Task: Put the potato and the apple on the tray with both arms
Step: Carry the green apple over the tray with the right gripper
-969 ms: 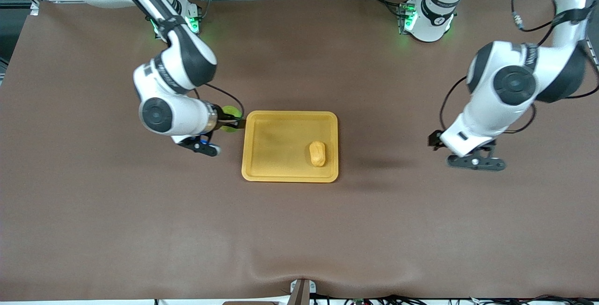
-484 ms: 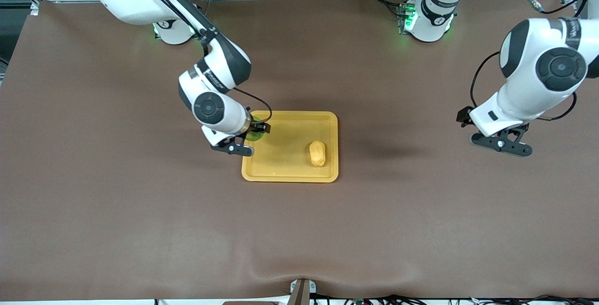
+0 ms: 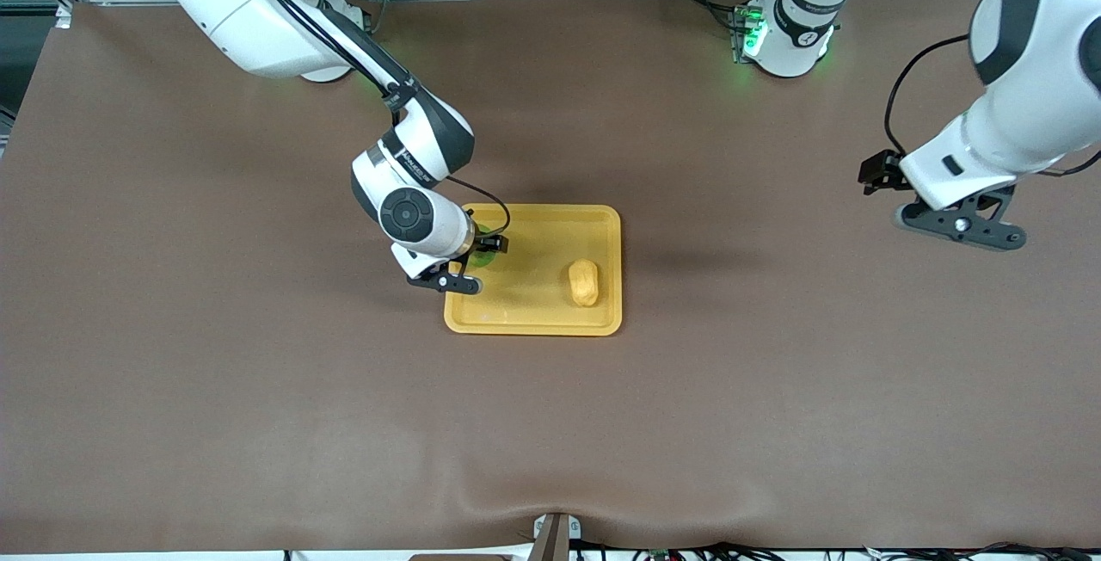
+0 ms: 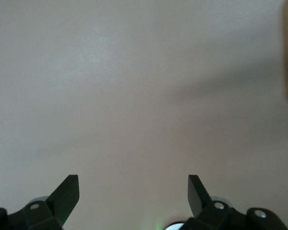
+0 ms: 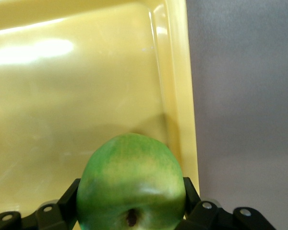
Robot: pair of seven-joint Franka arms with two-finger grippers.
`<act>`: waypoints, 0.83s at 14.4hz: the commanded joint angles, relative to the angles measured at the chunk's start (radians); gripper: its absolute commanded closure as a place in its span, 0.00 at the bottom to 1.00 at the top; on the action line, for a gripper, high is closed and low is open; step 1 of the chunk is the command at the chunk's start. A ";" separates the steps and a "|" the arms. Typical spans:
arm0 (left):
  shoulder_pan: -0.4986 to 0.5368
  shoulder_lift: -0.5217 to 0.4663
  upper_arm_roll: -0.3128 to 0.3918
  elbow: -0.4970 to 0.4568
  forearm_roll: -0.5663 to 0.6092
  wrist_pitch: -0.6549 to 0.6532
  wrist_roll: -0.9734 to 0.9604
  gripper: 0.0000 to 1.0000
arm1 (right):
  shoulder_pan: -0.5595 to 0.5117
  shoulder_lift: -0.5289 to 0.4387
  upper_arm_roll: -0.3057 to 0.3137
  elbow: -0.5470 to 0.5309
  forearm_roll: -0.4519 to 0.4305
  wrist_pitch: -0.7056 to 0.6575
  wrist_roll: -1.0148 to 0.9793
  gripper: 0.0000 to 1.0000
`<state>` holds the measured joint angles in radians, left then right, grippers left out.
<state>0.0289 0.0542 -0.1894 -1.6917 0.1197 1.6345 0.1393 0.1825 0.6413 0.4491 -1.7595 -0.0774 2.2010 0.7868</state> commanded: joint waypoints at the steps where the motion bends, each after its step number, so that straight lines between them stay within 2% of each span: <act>1: 0.009 -0.011 -0.010 0.064 -0.023 -0.067 0.022 0.00 | -0.008 0.015 0.017 0.020 -0.032 0.006 0.014 1.00; 5: 0.011 -0.008 -0.008 0.167 -0.072 -0.078 0.005 0.00 | 0.006 0.035 0.017 0.020 -0.028 0.055 0.019 1.00; 9: 0.016 -0.075 -0.007 0.126 -0.109 -0.134 -0.061 0.00 | 0.017 0.058 0.017 0.018 -0.036 0.088 0.038 0.98; 11: 0.016 -0.077 -0.005 0.125 -0.109 -0.116 -0.069 0.00 | 0.018 0.058 0.017 0.018 -0.038 0.088 0.040 0.32; 12: 0.014 -0.077 -0.005 0.125 -0.109 -0.113 -0.069 0.00 | 0.018 0.058 0.017 0.017 -0.038 0.086 0.038 0.11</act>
<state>0.0298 -0.0005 -0.1903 -1.5443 0.0336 1.5133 0.0793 0.1964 0.6889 0.4589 -1.7577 -0.0864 2.2871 0.7956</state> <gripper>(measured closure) 0.000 0.150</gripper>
